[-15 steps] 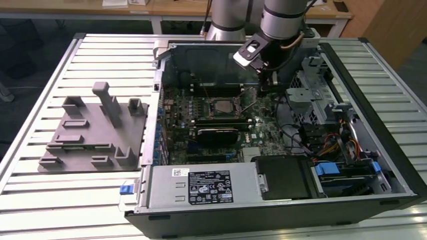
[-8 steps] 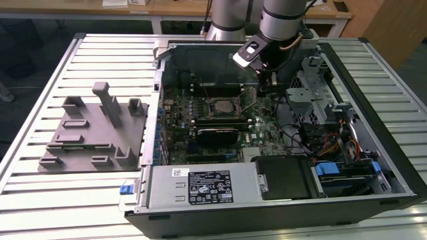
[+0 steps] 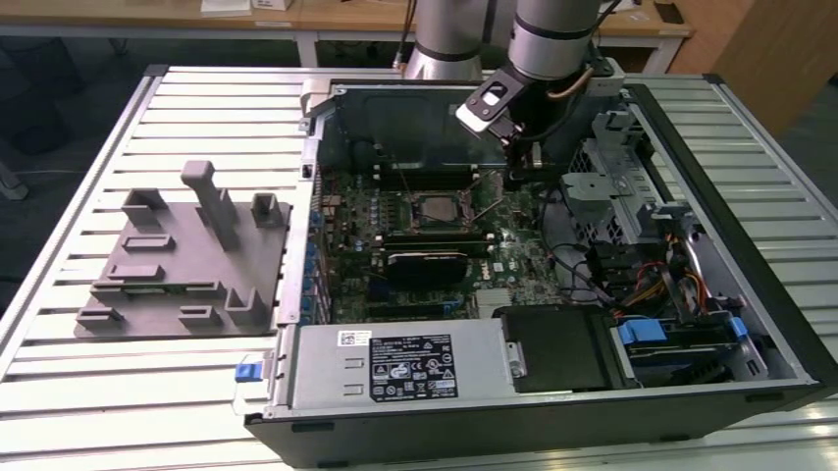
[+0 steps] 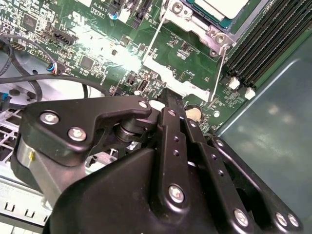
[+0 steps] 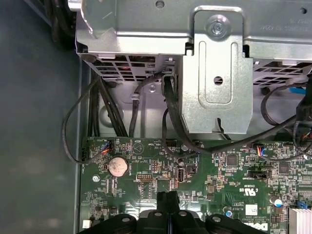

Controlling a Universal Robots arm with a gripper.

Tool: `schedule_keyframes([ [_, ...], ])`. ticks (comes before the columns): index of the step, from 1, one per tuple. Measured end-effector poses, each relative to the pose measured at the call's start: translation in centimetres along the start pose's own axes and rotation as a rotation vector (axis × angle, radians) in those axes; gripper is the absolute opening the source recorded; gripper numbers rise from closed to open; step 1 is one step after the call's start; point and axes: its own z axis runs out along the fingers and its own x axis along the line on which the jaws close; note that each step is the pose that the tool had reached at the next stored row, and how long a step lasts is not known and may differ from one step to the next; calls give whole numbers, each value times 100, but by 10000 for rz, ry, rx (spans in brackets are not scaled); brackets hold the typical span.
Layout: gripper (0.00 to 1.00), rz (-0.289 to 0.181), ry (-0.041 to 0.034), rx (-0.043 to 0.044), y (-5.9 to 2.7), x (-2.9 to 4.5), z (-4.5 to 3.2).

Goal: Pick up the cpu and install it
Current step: 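Close the cpu cover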

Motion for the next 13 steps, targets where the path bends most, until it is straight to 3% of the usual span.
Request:
schedule_keyframes([
  [4, 11, 1, 0, 0, -47, 1, -1],
  [13, 11, 10, 0, 0, -252, 1, -7],
])
